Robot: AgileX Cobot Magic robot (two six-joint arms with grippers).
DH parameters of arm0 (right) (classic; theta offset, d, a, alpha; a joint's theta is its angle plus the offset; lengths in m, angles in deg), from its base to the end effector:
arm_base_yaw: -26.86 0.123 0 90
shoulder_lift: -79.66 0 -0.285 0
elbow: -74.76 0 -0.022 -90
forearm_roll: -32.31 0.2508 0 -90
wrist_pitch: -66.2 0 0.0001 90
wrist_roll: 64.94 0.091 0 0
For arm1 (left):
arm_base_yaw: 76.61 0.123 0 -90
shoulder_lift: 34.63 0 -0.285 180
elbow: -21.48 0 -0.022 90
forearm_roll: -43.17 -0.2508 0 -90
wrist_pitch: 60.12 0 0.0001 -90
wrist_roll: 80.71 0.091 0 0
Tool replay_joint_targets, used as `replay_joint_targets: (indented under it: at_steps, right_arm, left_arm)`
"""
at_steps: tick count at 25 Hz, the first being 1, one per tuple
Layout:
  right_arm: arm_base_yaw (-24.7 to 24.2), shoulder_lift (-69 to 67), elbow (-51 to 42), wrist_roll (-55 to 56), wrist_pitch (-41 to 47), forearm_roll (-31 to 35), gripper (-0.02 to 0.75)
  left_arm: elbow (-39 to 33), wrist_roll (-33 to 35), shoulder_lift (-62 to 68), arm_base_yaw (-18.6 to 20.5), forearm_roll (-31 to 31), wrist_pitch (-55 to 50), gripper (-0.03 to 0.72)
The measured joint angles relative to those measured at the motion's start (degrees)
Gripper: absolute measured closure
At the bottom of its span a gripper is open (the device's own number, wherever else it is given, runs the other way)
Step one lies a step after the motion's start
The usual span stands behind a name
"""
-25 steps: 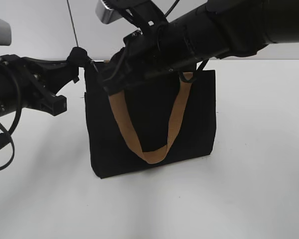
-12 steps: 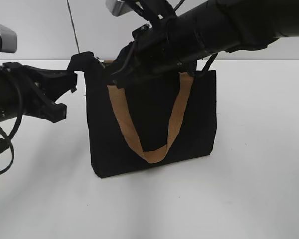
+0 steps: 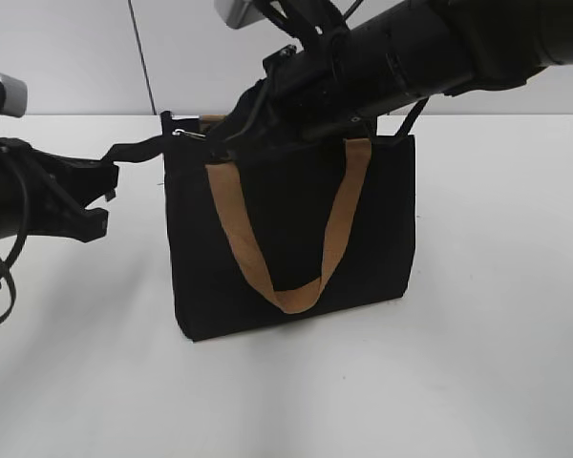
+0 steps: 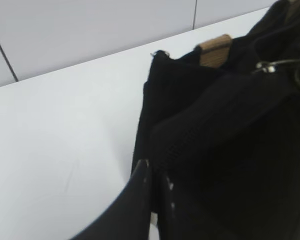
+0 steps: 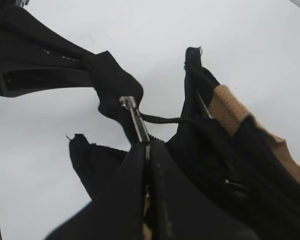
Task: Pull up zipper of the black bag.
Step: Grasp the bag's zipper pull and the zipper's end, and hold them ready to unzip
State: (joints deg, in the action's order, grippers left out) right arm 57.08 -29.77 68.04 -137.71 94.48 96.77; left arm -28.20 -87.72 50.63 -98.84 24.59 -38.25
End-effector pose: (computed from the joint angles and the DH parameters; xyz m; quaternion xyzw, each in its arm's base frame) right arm 0.3202 0.2316 0.2490 -0.4000 0.7911 0.2641 0.3801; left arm 0.2292 -0.1053 0.2084 0.2658 0.7951 -0.1060 0.5348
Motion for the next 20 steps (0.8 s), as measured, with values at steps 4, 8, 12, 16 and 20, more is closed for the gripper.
replay_joint_targets:
  at_steps: [4, 8, 12, 16, 20]
  right_arm:
    - [-0.1, 0.0, 0.0, 0.0, 0.0, -0.1, 0.738]
    - [-0.3, 0.0, 0.0, 0.0, -0.1, -0.1, 0.738]
    - [-0.3, 0.0, 0.0, 0.0, -0.1, -0.3, 0.738]
    - [-0.6, 0.0, 0.0, 0.3, -0.2, -2.4, 0.738]
    - [-1.6, 0.1, 0.0, 2.2, -0.2, -4.2, 0.738]
  left_arm:
    - [0.0, 0.0, 0.0, 1.6, 0.1, -0.2, 0.694]
    - [0.0, 0.0, 0.0, 1.9, 0.1, -0.2, 0.694]
    - [0.0, 0.0, 0.0, 1.9, 0.1, -0.2, 0.694]
    - [0.0, 0.0, 0.0, 1.9, 0.2, -0.2, 0.695]
    - [0.0, 0.0, 0.0, 2.0, 0.3, -0.3, 0.695]
